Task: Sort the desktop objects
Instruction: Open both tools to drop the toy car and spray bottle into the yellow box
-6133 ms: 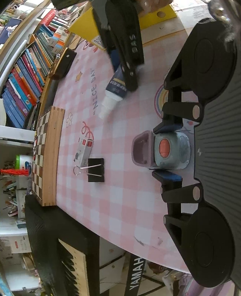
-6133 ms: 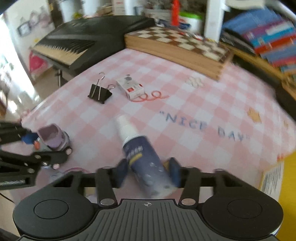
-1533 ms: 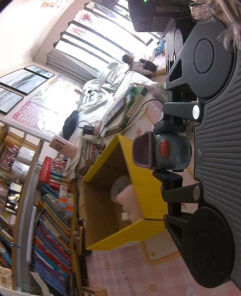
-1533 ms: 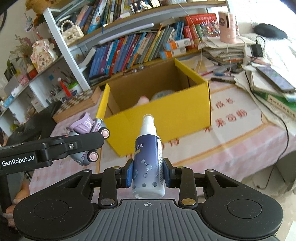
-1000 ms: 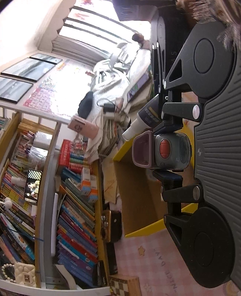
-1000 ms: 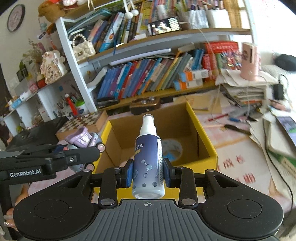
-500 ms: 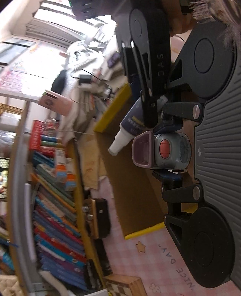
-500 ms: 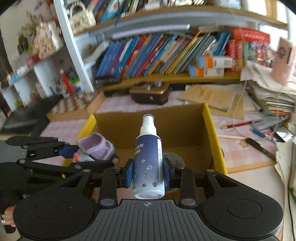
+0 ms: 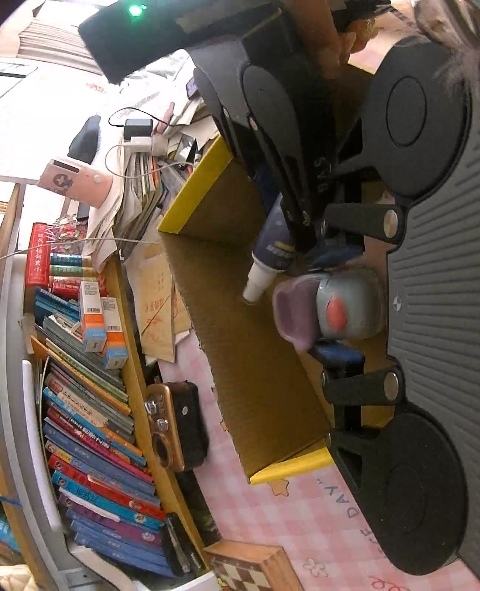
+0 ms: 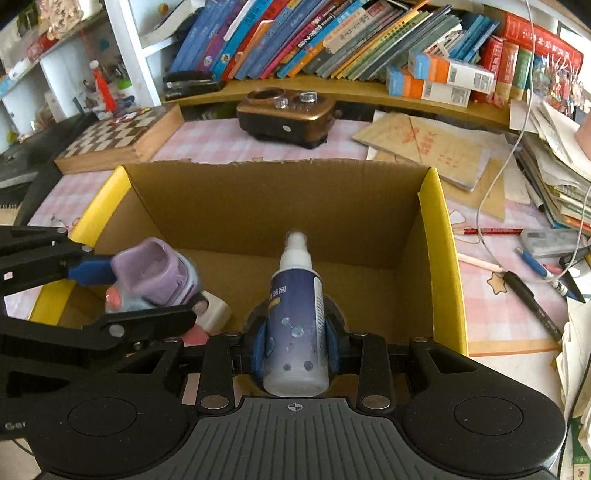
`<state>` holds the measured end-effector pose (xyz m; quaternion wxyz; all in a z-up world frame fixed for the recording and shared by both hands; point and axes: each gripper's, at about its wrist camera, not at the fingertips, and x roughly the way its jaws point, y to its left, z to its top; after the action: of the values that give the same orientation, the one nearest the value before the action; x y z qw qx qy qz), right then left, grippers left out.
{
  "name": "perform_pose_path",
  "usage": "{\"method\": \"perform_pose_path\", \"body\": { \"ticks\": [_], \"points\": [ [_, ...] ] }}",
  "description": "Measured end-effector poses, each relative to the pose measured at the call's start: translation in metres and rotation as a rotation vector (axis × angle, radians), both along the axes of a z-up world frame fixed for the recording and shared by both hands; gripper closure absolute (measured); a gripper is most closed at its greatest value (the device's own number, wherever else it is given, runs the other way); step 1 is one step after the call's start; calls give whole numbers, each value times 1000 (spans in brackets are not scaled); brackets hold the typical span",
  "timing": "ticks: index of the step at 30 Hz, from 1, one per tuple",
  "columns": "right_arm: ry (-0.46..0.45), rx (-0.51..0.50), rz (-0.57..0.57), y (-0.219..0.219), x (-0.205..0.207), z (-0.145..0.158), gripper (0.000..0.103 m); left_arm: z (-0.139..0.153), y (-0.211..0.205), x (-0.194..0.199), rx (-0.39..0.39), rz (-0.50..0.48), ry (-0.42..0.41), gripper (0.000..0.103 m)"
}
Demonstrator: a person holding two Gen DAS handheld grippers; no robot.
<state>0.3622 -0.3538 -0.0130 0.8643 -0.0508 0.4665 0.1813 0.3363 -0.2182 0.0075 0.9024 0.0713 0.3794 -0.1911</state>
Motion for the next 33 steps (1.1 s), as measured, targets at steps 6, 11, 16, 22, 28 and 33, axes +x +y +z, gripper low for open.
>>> {"method": "perform_pose_path", "body": {
  "ticks": [6, 11, 16, 22, 28, 33],
  "points": [
    [-71, 27, -18, -1, -10, 14, 56, 8, 14, -6, -13, 62, -79, 18],
    [-236, 52, -77, -4, -42, 35, 46, 27, 28, -25, -90, 85, -151, 14],
    [-349, 76, -113, -7, -73, 54, 39, 45, 32, -57, -129, 78, -236, 5],
    [-447, 78, -157, -8, -118, 67, 29, 57, 39, -102, -173, 61, -312, 0],
    [-485, 57, -193, -3, -160, 66, 26, 49, 55, -140, -184, 83, -317, 0],
    [-479, 40, -231, 4, -192, 60, 26, 38, 76, -166, -211, 120, -282, 0]
  ]
}}
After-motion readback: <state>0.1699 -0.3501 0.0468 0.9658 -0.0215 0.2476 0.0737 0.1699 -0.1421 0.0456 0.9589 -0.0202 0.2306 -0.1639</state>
